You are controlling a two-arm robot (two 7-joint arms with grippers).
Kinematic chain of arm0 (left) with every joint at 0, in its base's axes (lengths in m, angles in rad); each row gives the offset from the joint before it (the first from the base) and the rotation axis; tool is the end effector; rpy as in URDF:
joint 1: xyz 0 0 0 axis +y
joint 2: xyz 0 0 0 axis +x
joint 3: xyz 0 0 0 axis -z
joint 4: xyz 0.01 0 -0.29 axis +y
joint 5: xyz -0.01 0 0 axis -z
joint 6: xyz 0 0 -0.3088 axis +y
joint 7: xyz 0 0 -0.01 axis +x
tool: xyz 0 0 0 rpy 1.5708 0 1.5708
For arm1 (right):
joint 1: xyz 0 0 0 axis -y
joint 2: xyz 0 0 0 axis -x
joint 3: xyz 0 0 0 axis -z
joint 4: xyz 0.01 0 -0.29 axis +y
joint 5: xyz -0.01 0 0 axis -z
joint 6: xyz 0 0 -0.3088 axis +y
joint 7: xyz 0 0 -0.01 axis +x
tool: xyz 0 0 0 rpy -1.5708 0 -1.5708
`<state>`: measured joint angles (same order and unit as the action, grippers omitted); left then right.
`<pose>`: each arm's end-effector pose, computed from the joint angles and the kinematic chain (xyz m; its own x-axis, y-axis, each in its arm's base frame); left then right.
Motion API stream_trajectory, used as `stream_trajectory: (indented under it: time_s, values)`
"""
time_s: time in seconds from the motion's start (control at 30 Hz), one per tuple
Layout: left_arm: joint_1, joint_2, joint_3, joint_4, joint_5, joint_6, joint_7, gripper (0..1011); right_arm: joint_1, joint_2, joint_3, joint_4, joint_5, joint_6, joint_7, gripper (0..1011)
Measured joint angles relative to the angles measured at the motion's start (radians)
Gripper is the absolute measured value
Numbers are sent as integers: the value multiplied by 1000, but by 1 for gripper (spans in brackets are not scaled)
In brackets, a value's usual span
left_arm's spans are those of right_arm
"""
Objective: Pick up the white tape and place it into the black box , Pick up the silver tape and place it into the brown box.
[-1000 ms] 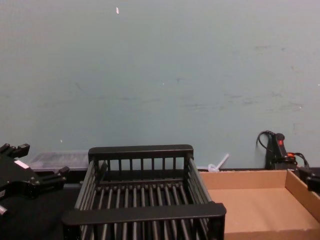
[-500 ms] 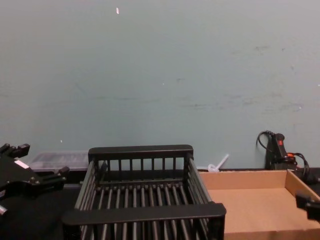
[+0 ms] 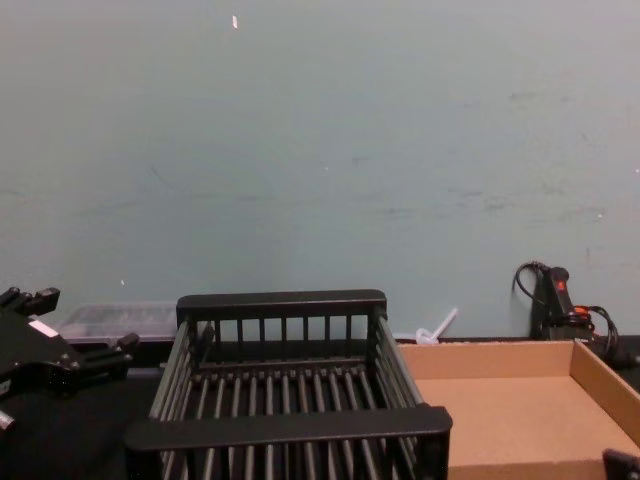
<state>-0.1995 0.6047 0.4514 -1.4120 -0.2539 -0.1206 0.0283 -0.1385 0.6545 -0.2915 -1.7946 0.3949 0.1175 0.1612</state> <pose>0.3581 0.0827 -0.3023 0.2923 0.8803 0.3737 -0.9552 0.2874 0.0702 0.2735 -0.0660 -0.2798 0.5166 -0.8454 0.1352 0.8415 0.4723 -0.2623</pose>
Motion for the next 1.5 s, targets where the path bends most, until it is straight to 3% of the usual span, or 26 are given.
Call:
stream_trajectory:
  time_s: [0.37,0.9,1.5]
  values:
    - [0,0,0,0,0,0,0,1001,-25,-3,5,-21,14,89,46,1002]
    - [0,0,0,0,0,0,0,1001,-7,1,-1,-17,0,235,113,1002]
    - [0,0,0,0,0,0,0,1001,0,-23,11,0,-43,288,143,1002]
